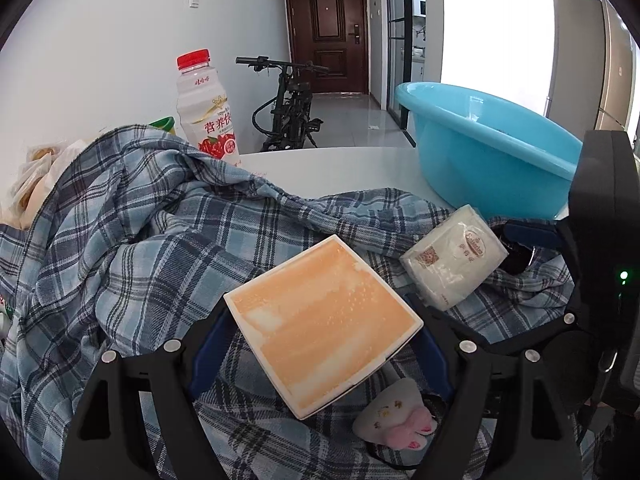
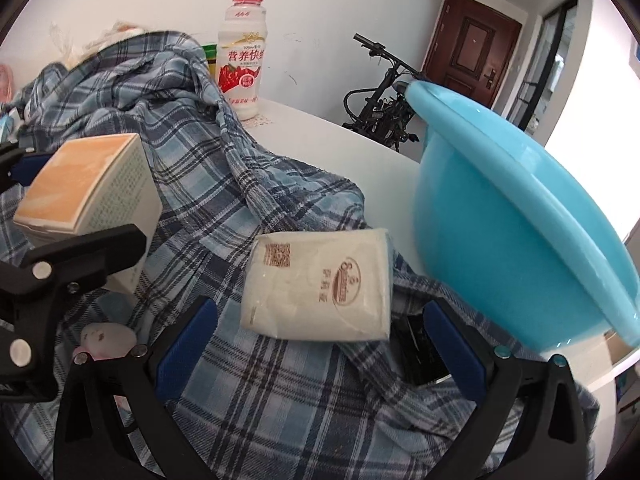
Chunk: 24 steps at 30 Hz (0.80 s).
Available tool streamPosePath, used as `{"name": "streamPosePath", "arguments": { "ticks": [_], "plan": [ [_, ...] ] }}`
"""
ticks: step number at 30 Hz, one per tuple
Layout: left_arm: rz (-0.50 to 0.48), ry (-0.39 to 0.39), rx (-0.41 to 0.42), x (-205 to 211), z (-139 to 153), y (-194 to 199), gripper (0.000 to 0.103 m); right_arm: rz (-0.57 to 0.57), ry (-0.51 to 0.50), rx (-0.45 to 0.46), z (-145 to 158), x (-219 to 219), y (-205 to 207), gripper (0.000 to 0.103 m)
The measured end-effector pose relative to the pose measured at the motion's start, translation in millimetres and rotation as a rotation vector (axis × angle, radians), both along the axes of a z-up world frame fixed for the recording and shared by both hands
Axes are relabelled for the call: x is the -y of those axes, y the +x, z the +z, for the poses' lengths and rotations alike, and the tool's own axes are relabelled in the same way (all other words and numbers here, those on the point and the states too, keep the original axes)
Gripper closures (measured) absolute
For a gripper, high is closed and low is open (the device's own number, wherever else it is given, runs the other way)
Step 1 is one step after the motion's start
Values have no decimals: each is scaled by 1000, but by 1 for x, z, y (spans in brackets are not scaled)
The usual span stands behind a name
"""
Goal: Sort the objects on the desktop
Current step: 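Grasp the white tissue pack with the right gripper while the left gripper holds the box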
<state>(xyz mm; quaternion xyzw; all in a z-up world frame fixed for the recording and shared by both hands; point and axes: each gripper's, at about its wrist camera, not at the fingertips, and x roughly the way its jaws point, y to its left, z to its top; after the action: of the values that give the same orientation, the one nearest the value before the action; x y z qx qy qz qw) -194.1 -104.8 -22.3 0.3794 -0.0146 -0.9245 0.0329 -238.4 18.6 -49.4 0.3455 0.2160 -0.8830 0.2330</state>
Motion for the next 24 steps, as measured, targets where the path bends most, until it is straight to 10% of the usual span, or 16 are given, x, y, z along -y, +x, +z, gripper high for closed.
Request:
{"name": "streamPosePath", "arguments": {
  "ticks": [9,14,24],
  "plan": [
    [18,-18,-2,4,-3,-2,20,-6,70,-60,-8,9,-4,2],
    [10,-26,3,1,-6,-2,20,-12,111,-81,-7,9,-2,31],
    [-21,-30,4,-8,-7,0,20,-21,-51,95,14,-40,13,34]
  ]
}}
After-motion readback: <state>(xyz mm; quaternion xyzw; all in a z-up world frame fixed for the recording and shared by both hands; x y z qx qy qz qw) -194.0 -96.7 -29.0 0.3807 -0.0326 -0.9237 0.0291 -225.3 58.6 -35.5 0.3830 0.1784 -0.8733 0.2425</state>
